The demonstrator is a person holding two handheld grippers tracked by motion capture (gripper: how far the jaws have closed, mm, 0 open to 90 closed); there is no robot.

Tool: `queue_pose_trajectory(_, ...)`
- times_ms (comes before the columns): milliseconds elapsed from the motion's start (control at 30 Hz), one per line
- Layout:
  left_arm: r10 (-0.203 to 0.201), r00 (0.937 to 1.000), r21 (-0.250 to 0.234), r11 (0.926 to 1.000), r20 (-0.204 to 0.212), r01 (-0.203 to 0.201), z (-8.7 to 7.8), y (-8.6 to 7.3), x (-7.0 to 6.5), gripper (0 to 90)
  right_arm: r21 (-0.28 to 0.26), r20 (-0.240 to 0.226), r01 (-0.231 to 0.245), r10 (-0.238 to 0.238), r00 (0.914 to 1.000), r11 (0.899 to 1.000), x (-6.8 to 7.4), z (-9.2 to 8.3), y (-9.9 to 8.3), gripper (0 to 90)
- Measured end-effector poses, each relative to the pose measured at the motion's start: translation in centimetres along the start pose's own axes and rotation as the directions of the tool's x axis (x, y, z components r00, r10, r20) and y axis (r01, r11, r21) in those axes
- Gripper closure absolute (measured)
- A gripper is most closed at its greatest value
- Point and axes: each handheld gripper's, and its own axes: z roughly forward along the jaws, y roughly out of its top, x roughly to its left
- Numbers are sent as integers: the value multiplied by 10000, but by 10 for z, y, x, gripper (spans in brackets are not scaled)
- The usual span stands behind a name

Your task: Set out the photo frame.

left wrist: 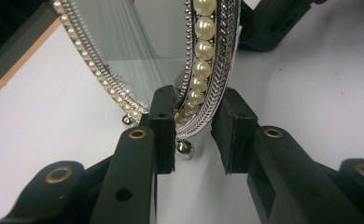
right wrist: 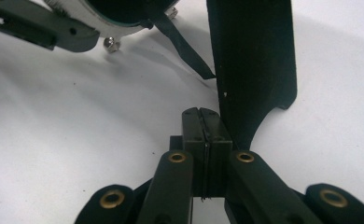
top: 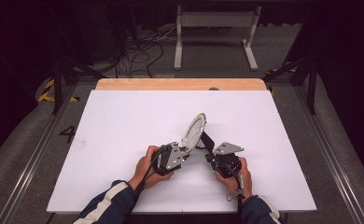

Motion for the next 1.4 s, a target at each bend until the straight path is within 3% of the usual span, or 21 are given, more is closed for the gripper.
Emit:
queue_pose_trajectory(367, 135, 9998, 16, 9999, 134, -135, -1, 6, -10, 694, 68, 150, -142, 141, 9998, 9999, -11, 0, -1, 900)
queue_pose_trajectory(533, -80, 9998, -54, 10000, 195, 82, 0, 7, -13, 691, 29, 195, -270, 270, 9994, 9996, -14, 1, -2, 900)
queue_pose_trajectory(800, -609, 9961, -310, 9975, 635, 629, 0, 4, -9, 682, -68, 143, -404, 405, 9991, 9992, -17, 2, -2, 881)
queue_pose_trajectory(967, -599, 9939, -387, 9972, 928, 637, -7, 2, -5, 683, -243, 49, -454, 455, 9990, 9987, -13, -4, -2, 858)
queue_pose_trajectory(1133, -914, 9894, -576, 9935, 1132, 984, -20, -3, 2, 659, -439, -164, -204, 197, 9997, 9988, -4, -12, -3, 831)
queue_pose_trajectory(1267, -1097, 9861, -497, 9919, 1244, 1166, -32, -11, 7, 634, -888, -515, -82, 36, 9987, 9960, 7, -21, -2, 793)
queue_pose_trajectory(1400, -1187, 9881, -433, 9914, 973, 1234, -41, -20, 11, 596, -1126, -731, -38, -45, 9973, 9936, 14, -23, -2, 739)
